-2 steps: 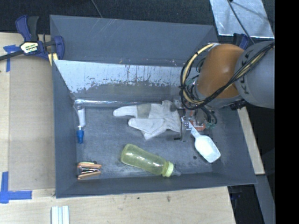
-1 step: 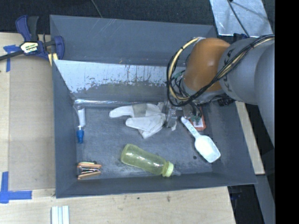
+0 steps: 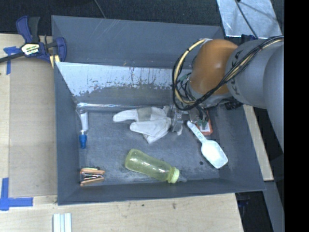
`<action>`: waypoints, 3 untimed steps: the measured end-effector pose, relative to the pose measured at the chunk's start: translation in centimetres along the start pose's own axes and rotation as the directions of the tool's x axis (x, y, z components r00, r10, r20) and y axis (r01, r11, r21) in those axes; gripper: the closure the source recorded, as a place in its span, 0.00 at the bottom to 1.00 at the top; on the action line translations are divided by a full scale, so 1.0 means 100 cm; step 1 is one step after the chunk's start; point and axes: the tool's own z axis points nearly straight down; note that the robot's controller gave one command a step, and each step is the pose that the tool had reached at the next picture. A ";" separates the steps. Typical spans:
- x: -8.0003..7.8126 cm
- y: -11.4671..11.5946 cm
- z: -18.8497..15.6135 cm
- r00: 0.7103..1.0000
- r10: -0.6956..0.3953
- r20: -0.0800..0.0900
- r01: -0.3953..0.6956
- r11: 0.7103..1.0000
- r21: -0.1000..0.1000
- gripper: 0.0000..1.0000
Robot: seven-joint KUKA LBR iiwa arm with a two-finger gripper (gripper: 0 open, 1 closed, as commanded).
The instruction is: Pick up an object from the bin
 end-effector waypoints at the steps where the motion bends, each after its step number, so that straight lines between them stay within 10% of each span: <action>1: 0.008 0.001 -0.041 1.000 0.014 -0.014 -0.014 1.000 0.000 1.00; 2: 0.002 0.009 -0.078 1.000 0.009 0.001 -0.009 1.000 -0.001 1.00; 3: 0.032 0.002 -0.113 1.000 0.005 -0.017 -0.005 1.000 0.000 1.00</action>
Offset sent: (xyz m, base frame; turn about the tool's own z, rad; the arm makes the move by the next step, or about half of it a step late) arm -0.0010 0.0245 0.0394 -0.0069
